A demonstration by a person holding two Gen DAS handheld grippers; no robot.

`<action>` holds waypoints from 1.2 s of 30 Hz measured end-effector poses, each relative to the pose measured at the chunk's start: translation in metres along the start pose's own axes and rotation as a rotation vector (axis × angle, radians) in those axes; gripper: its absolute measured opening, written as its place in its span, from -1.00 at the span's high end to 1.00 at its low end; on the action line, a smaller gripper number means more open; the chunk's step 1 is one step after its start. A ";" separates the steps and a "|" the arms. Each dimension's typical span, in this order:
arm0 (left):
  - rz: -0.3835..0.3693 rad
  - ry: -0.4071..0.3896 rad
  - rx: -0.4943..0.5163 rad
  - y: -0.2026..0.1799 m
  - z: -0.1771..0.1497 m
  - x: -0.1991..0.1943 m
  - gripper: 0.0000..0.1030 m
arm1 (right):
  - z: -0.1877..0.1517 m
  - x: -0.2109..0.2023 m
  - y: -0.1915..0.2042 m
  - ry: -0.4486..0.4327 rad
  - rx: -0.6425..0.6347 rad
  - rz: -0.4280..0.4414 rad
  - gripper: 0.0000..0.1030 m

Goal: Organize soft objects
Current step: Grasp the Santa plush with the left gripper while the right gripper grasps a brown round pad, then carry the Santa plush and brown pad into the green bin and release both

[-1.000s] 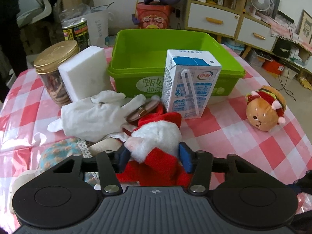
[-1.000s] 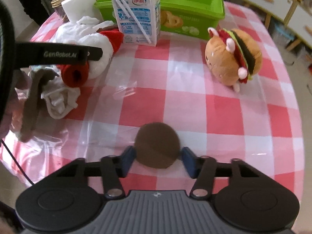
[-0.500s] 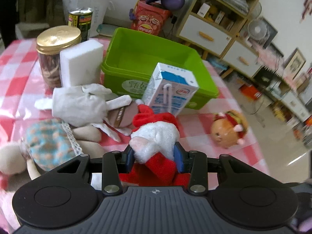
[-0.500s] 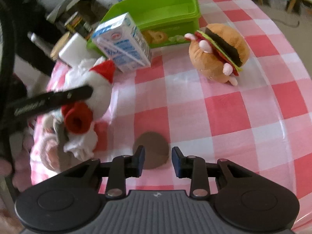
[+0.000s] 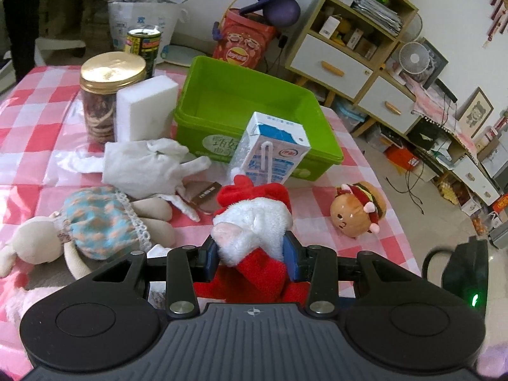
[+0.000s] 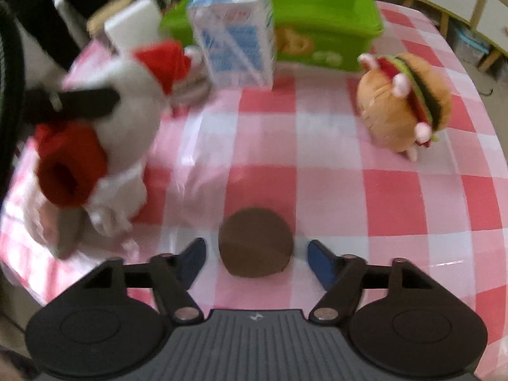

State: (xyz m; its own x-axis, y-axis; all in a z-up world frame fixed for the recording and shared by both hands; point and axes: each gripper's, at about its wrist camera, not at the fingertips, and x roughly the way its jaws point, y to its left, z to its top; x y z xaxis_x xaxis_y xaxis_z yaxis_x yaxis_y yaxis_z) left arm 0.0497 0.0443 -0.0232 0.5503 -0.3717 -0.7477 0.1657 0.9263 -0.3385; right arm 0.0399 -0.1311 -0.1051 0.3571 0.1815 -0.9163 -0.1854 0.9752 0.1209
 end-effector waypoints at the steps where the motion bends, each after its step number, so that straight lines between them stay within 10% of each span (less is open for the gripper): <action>1: -0.001 0.001 -0.005 0.002 0.000 -0.001 0.20 | -0.002 0.000 0.006 -0.009 -0.042 -0.038 0.51; 7: -0.009 0.002 -0.036 0.009 0.001 -0.007 0.20 | -0.002 -0.001 0.007 -0.020 -0.045 -0.053 0.92; 21: -0.003 -0.059 -0.073 0.028 0.053 -0.030 0.20 | 0.043 -0.042 -0.059 -0.099 0.384 0.349 0.95; 36: -0.006 -0.051 -0.046 0.035 0.145 0.044 0.20 | 0.157 -0.037 -0.100 -0.234 0.463 0.381 0.94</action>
State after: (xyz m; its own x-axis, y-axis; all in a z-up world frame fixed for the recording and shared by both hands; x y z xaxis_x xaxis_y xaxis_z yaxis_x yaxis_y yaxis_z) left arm 0.1980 0.0696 0.0153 0.5906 -0.3722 -0.7160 0.1318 0.9199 -0.3695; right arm 0.1887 -0.2157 -0.0235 0.5439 0.4976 -0.6757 0.0572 0.7813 0.6215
